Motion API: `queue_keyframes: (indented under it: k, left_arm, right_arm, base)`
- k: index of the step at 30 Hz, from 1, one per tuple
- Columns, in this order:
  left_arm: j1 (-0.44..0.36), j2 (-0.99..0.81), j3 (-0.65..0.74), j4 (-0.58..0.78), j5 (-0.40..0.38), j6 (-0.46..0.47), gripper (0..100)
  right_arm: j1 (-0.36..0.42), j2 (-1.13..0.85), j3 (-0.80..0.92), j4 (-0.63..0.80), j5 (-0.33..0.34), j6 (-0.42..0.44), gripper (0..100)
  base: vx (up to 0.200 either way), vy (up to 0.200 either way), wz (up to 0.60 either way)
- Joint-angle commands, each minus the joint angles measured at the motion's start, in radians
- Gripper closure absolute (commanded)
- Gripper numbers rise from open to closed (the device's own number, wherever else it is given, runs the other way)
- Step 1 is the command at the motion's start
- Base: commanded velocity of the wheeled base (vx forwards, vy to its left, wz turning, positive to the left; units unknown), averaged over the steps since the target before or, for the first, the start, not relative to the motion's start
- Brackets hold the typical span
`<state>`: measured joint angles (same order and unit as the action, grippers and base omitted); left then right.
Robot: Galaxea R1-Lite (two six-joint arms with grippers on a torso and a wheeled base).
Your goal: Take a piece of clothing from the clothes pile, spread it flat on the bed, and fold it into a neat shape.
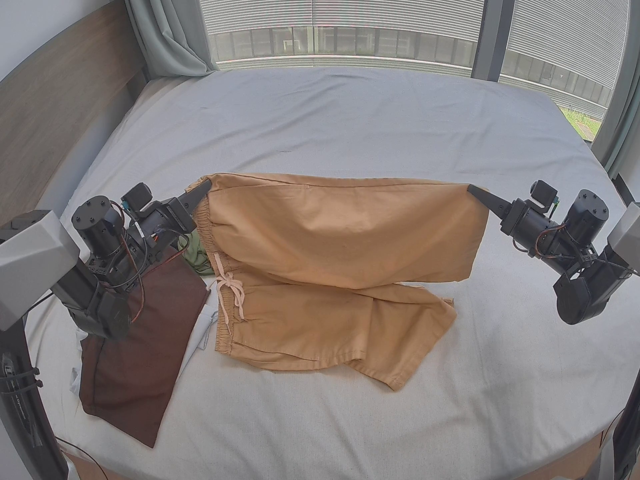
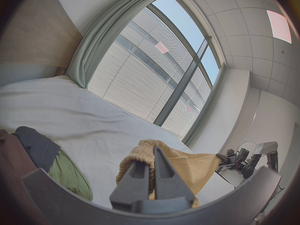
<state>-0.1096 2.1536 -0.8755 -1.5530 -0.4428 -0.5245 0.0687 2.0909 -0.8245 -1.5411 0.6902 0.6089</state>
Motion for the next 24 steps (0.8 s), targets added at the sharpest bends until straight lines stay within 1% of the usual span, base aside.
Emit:
queue_keyframes:
  k: [1, 4, 8, 13, 14, 16, 19, 21, 24]
  left_arm:
    - [-0.004, 0.054, -0.042, -0.001, 0.015, -0.005, 100]
    - [-0.016, 0.069, -0.054, -0.001, 0.021, -0.025, 100]
    - [-0.039, 0.091, -0.089, -0.001, 0.053, -0.071, 100]
    - [-0.044, 0.14, -0.165, -0.001, 0.093, -0.072, 100]
    - [-0.044, 0.14, -0.165, -0.001, 0.093, -0.072, 100]
    - [-0.042, 0.169, -0.186, -0.001, 0.102, -0.072, 100]
    - [-0.041, 0.181, -0.195, -0.001, 0.11, -0.072, 100]
    - [-0.039, 0.2, -0.218, -0.001, 0.128, -0.075, 100]
    - [-0.038, 0.219, -0.24, -0.001, 0.13, -0.074, 100]
  right_arm:
    - [0.0, 0.048, -0.041, -0.001, -0.001, 0.0, 100]
    - [0.0, 0.067, -0.064, -0.001, -0.001, 0.0, 100]
    - [0.0, 0.092, -0.104, -0.001, -0.003, 0.0, 100]
    - [0.0, 0.141, -0.163, 0.001, -0.014, 0.0, 100]
    - [0.0, 0.141, -0.163, 0.001, -0.014, 0.0, 100]
    - [0.002, 0.178, -0.214, 0.001, -0.04, 0.0, 100]
    - [0.002, 0.193, -0.239, 0.001, -0.043, 0.002, 100]
    - [0.0, 0.212, -0.272, 0.001, -0.044, 0.031, 100]
    - [0.0, 0.225, -0.3, 0.002, -0.044, 0.046, 100]
  base:
    - [0.0, 0.0, 0.0]
    - [0.0, 0.0, 0.0]
    - [0.0, 0.0, 0.0]
    - [0.0, 0.0, 0.0]
    - [0.0, 0.0, 0.0]
    - [0.0, 0.0, 0.0]
    - [0.0, 0.0, 0.0]
    - [0.0, 0.0, 0.0]
    - [0.0, 0.0, 0.0]
